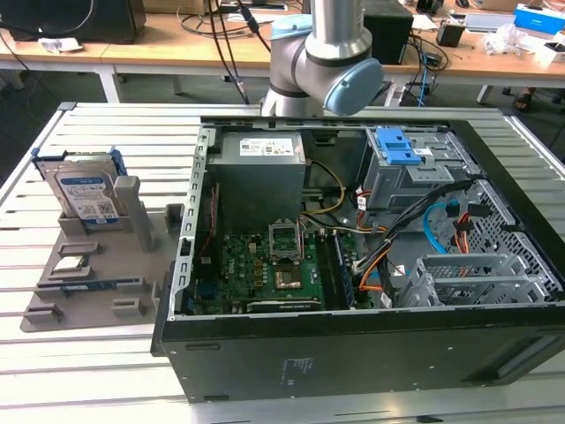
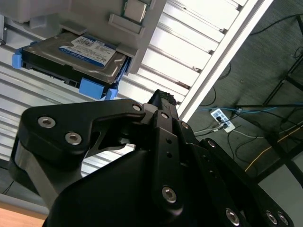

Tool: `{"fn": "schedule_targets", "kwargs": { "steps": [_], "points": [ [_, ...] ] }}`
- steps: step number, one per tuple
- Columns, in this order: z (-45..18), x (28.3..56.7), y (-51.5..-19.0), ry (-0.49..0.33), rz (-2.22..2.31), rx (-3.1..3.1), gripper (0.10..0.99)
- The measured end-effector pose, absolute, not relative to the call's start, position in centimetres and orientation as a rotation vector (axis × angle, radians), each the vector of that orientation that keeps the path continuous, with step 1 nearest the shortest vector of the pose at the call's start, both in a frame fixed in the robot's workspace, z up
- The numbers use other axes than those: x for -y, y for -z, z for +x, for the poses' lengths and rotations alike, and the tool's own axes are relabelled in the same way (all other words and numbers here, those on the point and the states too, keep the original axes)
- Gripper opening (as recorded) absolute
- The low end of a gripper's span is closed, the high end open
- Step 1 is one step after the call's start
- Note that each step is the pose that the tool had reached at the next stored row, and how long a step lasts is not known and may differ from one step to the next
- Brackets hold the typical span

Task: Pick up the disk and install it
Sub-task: 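Reach for the disk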

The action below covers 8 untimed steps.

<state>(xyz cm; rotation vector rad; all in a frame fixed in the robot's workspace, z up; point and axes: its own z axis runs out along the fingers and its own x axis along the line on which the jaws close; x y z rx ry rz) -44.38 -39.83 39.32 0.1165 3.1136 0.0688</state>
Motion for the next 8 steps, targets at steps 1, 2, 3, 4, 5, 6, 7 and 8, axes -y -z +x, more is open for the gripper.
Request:
{"fn": "schedule_targets", "kwargs": {
  "steps": [1,2,3,4,5,6,7,8],
  "points": [
    [-44.4,39.7,-39.3,-0.069,0.117,-3.114,0.106],
    [-44.4,39.6,-39.3,-0.069,0.117,-3.114,0.106],
    [-44.4,39.4,-39.3,-0.068,0.117,-3.114,0.106],
    [-44.3,39.4,-39.3,-0.066,0.117,-3.114,0.106],
    [-44.2,39.4,-39.3,-0.064,0.116,-3.114,0.106],
    [-44.1,39.4,-39.3,-0.062,0.116,-3.114,0.106],
    [-43.6,39.4,-39.3,-0.060,0.117,-3.114,0.106],
    [-43.0,39.4,-39.3,-0.059,0.117,-3.115,0.106]
  ]
}}
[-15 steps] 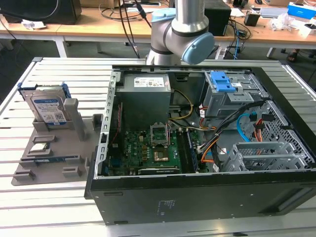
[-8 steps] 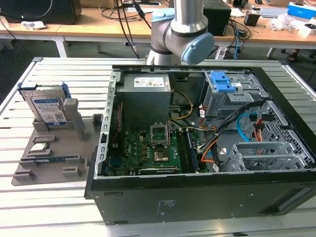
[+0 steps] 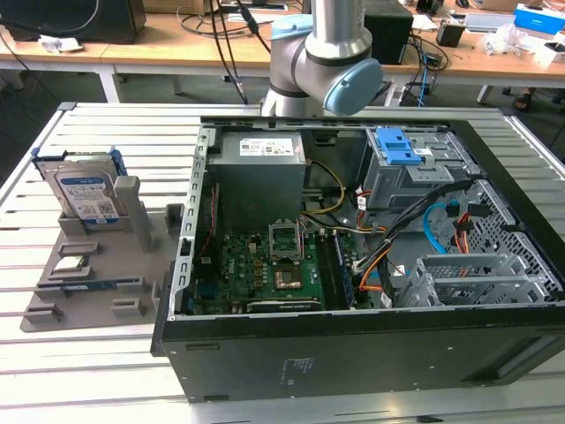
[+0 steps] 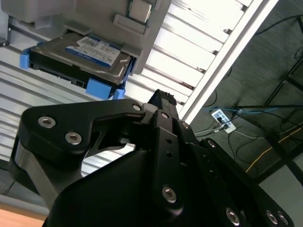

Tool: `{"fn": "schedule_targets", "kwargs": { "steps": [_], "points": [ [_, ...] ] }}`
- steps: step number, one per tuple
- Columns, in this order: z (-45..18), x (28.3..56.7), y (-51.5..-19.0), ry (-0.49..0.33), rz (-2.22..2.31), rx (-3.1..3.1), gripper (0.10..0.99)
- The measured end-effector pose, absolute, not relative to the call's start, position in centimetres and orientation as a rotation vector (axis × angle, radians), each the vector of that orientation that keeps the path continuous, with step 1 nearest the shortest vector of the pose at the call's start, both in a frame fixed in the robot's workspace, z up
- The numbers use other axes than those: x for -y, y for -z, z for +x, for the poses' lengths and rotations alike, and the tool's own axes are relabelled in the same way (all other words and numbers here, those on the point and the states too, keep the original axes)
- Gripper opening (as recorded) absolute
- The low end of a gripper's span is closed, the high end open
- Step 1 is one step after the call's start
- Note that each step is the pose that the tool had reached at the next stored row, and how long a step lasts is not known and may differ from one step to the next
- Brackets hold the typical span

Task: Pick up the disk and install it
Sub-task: 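Reach for the disk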

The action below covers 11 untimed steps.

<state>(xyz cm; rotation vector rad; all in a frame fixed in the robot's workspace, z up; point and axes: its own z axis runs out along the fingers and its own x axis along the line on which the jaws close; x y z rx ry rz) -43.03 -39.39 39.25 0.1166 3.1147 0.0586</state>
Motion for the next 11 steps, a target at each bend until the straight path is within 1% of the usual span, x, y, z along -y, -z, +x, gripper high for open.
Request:
{"fn": "schedule_targets", "kwargs": {
  "steps": [9,11],
  "points": [
    [-37.8,39.4,-38.7,-0.048,0.117,-3.130,0.106],
    [-37.6,39.4,-38.7,-0.048,0.118,-3.130,0.106]
  ]
}}
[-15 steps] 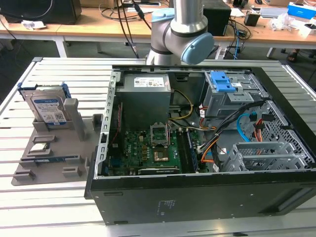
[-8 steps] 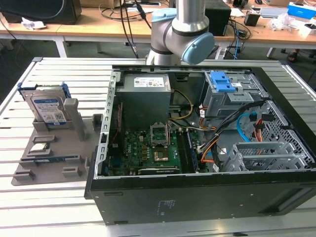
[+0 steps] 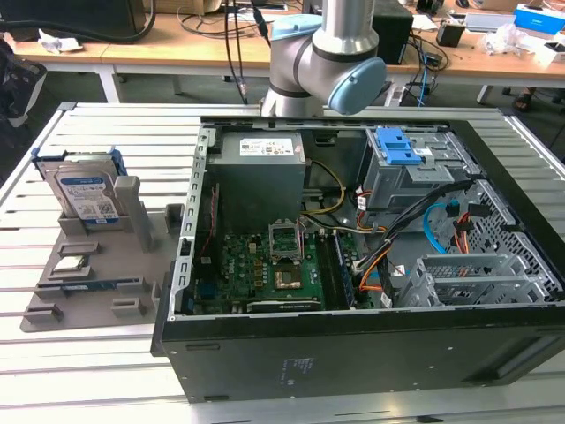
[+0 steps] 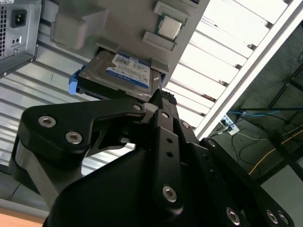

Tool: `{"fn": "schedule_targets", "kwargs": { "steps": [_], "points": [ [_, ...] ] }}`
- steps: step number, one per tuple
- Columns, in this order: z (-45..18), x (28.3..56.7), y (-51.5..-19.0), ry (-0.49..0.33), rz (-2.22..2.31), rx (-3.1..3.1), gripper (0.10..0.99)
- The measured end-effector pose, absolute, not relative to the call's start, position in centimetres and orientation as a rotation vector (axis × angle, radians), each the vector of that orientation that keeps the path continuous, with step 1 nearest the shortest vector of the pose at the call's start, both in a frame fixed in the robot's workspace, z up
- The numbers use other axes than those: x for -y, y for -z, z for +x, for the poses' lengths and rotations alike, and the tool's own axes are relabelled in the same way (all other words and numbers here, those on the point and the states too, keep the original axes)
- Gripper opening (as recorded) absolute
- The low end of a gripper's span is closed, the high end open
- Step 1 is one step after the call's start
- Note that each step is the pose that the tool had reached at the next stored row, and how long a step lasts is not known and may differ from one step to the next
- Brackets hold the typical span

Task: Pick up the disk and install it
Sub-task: 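Reach for the disk, then pick up the disk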

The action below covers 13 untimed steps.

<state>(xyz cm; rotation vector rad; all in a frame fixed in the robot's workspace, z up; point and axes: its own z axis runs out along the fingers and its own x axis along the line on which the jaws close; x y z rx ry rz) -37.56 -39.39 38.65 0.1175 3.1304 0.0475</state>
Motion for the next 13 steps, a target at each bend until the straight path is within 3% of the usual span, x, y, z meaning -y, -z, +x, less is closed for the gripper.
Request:
{"fn": "schedule_targets", "kwargs": {
  "steps": [13],
  "points": [
    [-37.54,39.38,-38.65,-0.047,0.117,-3.130,0.106]
  ]
}}
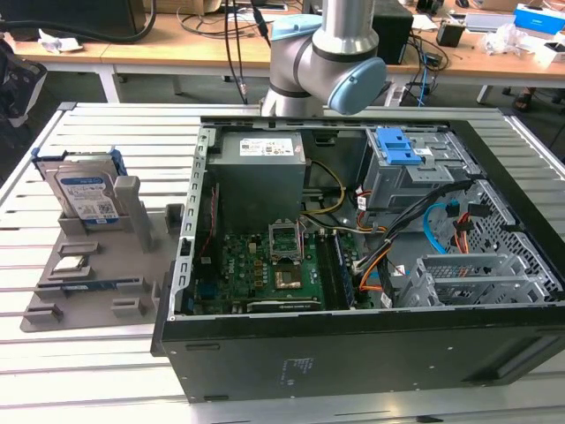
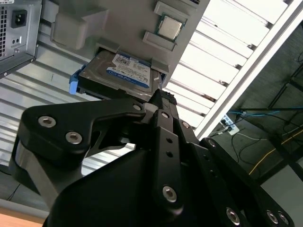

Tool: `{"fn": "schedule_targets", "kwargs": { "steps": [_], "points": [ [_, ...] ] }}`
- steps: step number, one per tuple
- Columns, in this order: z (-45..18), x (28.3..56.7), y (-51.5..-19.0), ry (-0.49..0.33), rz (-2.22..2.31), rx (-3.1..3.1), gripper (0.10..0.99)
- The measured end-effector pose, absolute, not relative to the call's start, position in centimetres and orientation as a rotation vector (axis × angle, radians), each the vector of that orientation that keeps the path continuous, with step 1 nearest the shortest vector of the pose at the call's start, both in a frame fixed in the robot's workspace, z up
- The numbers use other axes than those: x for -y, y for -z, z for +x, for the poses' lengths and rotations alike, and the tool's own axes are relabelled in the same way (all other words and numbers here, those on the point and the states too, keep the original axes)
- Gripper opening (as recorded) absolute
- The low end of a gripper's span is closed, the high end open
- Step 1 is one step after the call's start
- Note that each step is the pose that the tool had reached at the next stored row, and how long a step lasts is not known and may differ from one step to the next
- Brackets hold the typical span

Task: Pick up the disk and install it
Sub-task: 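Pick up the disk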

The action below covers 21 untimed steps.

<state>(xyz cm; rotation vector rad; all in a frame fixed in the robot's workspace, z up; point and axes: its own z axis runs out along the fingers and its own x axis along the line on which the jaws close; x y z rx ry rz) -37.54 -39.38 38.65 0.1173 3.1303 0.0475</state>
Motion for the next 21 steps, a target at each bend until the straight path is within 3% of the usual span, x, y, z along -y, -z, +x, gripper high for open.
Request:
{"fn": "schedule_targets", "kwargs": {
  "steps": [13,21],
  "points": [
    [-37.48,39.38,-38.65,-0.049,-0.179,-3.130,0.106],
    [-37.48,39.38,-38.65,-0.049,-0.596,-3.082,0.106]
  ]
}}
